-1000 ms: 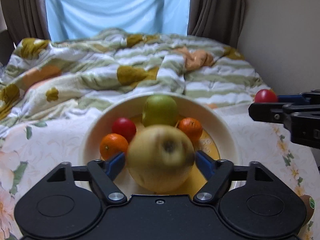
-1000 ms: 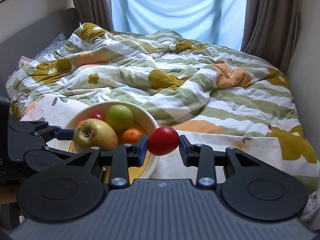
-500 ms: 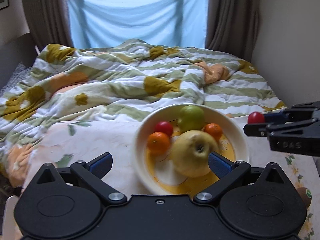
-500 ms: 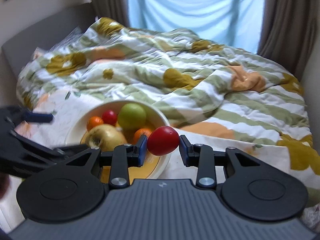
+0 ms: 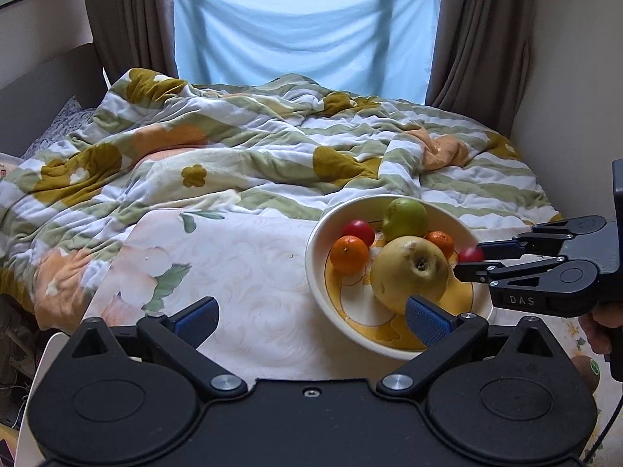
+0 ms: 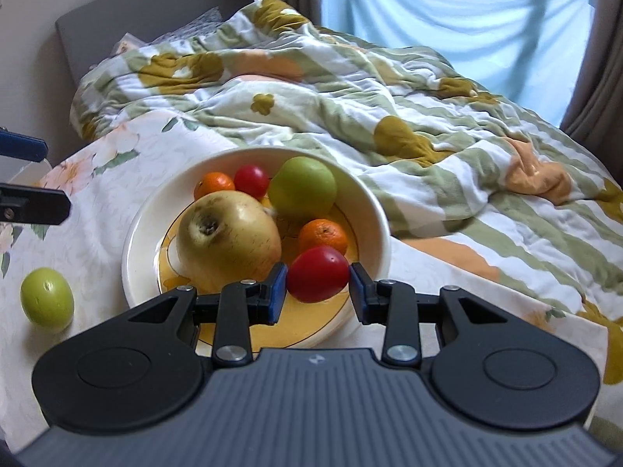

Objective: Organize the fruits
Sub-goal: 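Lower the red tomato into the bowl and open the right tool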

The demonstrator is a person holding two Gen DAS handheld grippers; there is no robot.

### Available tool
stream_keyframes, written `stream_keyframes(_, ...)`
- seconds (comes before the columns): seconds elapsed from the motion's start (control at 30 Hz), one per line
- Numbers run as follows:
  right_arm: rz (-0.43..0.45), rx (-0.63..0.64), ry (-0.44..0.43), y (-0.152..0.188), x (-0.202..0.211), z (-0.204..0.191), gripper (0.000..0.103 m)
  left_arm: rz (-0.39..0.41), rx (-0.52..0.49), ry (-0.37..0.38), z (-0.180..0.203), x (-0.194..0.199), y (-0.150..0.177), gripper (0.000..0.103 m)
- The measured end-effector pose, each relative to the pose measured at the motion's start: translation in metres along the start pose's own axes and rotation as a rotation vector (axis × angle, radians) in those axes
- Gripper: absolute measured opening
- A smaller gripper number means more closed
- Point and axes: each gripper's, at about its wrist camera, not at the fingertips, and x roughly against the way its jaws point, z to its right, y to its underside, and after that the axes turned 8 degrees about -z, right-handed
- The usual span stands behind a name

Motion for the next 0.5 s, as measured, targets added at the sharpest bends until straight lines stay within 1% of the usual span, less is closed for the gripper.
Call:
stream_keyframes(0.1, 0.01, 0.006, -0.007, 0.001, 0.0, -0.002, 0.051, 0.001, 0.003, 0.002, -0.001, 0.004, 0.003, 0.103)
stream_keyframes(0.13, 0.011, 0.006, -0.009, 0.001, 0.001, -0.003, 0.053, 0.002, 0.005, 0.005, -0.002, 0.006, 0.004, 0.103)
stream_keyframes(0.17, 0.006, 0.007, -0.014, 0.002, 0.002, -0.004, 0.06, 0.003, 0.008, 0.008, -0.002, 0.008, 0.006, 0.103)
stream_keyframes(0.2, 0.0, 0.007, -0.012, 0.002, 0.004, -0.005, 0.07, 0.005, 0.01, 0.011, -0.002, 0.011, 0.007, 0.103)
stream_keyframes(0.23, 0.005, 0.004, 0.002, 0.004, 0.008, -0.007, 0.076, 0.009, 0.01, 0.013, -0.002, 0.014, 0.009, 0.103)
stream_keyframes(0.27, 0.014, 0.002, 0.011, 0.005, 0.011, -0.009, 0.09, 0.011, 0.008, 0.015, -0.002, 0.017, 0.01, 0.103)
stream_keyframes(0.3, 0.028, -0.002, 0.019, 0.008, 0.017, -0.011, 0.099, 0.013, 0.006, 0.016, -0.003, 0.02, 0.011, 0.103)
stream_keyframes(0.33, 0.042, -0.007, 0.023, 0.01, 0.024, -0.014, 0.101, 0.015, 0.004, 0.017, -0.003, 0.024, 0.012, 0.103)
stream_keyframes(0.5, 0.06, -0.035, 0.071, 0.012, 0.052, -0.028, 0.101, 0.055, 0.002, 0.035, -0.007, 0.048, 0.015, 0.103)
